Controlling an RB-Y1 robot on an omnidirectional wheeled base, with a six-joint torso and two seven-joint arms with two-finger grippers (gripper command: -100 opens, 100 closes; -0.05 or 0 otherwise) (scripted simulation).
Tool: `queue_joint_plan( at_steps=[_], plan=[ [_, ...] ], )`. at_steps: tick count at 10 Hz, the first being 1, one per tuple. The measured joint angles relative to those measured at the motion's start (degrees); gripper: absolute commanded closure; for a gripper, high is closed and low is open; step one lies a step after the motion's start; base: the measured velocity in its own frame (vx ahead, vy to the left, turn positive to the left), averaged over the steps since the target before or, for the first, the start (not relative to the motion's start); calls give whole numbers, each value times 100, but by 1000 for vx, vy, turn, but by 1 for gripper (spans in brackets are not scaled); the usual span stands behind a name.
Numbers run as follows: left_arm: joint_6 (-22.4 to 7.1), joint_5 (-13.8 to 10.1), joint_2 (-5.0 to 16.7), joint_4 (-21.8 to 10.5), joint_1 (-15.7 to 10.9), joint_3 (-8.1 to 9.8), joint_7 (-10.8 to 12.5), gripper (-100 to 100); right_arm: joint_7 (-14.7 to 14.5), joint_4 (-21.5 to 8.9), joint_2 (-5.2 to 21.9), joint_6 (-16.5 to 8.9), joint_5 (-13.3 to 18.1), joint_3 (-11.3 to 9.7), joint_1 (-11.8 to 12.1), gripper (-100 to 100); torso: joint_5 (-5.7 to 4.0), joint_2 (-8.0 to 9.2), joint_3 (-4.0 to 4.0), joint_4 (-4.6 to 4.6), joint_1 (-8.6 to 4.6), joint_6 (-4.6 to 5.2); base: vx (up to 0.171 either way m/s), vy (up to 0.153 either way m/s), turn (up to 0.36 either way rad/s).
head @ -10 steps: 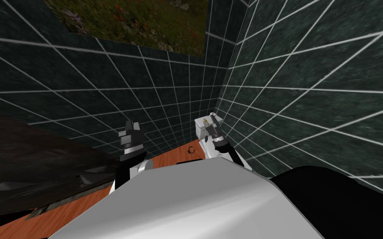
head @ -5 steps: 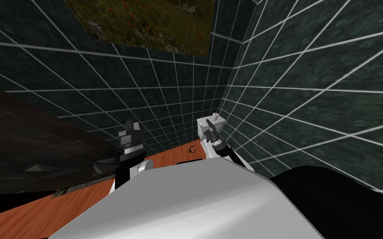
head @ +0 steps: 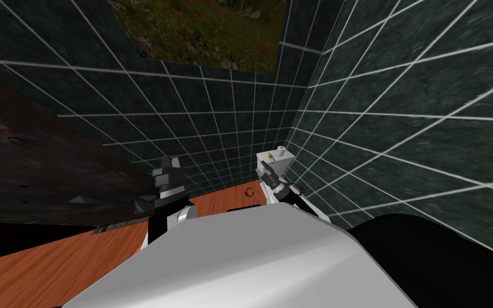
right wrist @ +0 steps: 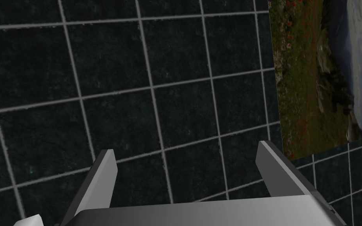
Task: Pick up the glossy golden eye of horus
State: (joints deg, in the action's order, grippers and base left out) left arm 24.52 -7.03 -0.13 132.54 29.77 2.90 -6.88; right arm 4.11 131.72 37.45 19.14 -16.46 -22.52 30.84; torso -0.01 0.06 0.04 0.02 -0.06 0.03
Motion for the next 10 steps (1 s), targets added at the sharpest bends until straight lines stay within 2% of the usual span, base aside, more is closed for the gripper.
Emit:
queue_joint_plan(
  at_steps=[3, 5, 6, 9, 10],
  plan=[
    [0, 0, 0, 0, -1, 0, 0, 0, 14, -84, 557, -3, -189, -246, 123, -100, 0, -2, -1, -1, 0, -3, -14, -5, 126],
    [0, 0, 0, 0, 0, 0, 0, 0, 50, -192, 965, -25, -324, -372, 119, -100, 0, -5, -3, -1, -1, -2, -9, -3, 137],
    [0, 0, 0, 0, 0, 0, 0, 0, 32, -271, 1124, -16, -327, -487, 122, -100, -1, -5, -3, -1, -1, 1, -3, -3, -14],
    [0, 0, 0, 0, 0, 0, 0, 0, 57, -356, 1618, -59, -451, -609, 137, -100, 0, -8, -5, -2, -1, 1, -3, -2, 195],
    [0, 0, 0, 0, 1, 0, 0, 0, 50, -425, 1768, -112, -501, -724, 130, -100, -1, -8, -5, -2, -1, 2, 0, -3, -41]
  ],
)
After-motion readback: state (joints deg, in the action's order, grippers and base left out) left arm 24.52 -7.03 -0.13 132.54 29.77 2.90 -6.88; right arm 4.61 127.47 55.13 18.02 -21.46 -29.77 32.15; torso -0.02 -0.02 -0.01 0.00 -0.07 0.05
